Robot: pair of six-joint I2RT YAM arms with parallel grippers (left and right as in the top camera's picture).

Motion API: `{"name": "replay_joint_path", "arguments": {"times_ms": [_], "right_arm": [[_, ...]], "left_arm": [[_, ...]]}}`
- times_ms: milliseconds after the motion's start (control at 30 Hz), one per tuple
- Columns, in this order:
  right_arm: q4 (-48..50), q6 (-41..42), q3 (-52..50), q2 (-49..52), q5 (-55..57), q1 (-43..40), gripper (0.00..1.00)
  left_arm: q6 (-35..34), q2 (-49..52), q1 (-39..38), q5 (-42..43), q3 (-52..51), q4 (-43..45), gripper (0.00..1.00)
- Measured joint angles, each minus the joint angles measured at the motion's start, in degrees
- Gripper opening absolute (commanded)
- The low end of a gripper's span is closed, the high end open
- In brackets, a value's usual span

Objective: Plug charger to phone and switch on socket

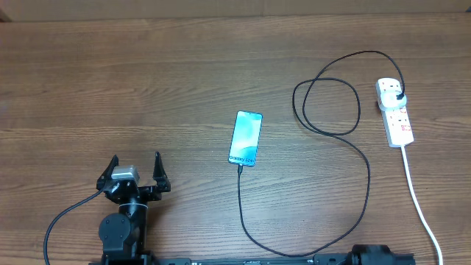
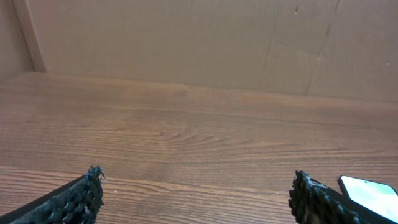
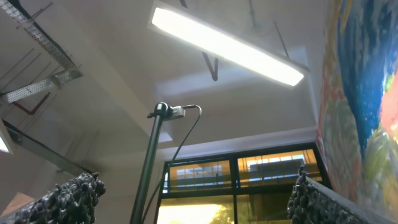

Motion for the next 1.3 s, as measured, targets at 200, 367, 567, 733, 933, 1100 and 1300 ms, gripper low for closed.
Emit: {"name": "replay_joint_path", "arguments": {"times_ms": [200, 367, 567, 733, 933, 1100, 1300], "right_arm": [[5.6, 0.2, -5.9, 0.0, 0.0, 0.0, 1.00], [12.8, 0.3, -16.0, 0.0, 0.0, 0.0, 1.00], [11.2, 0.3, -27.2, 0.0, 0.0, 0.2, 1.00], [10.3, 0.4, -38.5, 0.0, 0.0, 0.3, 1.00], [11.5, 0.6, -54.4, 0.0, 0.0, 0.3, 1.00], [17.0, 0.7, -65.7, 0.1, 0.0, 0.3, 1.00], [23.8, 0.8, -77.8, 0.2, 0.0, 0.3, 1.00]], "left_arm": [[0.0, 0.0, 0.0, 0.0, 0.0, 0.0, 0.99], [0.6, 0.0, 0.0, 0.0, 0.0, 0.0, 1.00], [1.0, 0.0, 0.0, 0.0, 0.0, 0.0, 1.00], [1.0, 0.0, 0.0, 0.0, 0.0, 0.0, 0.99], [1.0, 0.0, 0.0, 0.0, 0.0, 0.0, 1.00], [1.0, 0.0, 0.0, 0.0, 0.0, 0.0, 1.00], [1.0, 0.0, 0.0, 0.0, 0.0, 0.0, 0.99]]}}
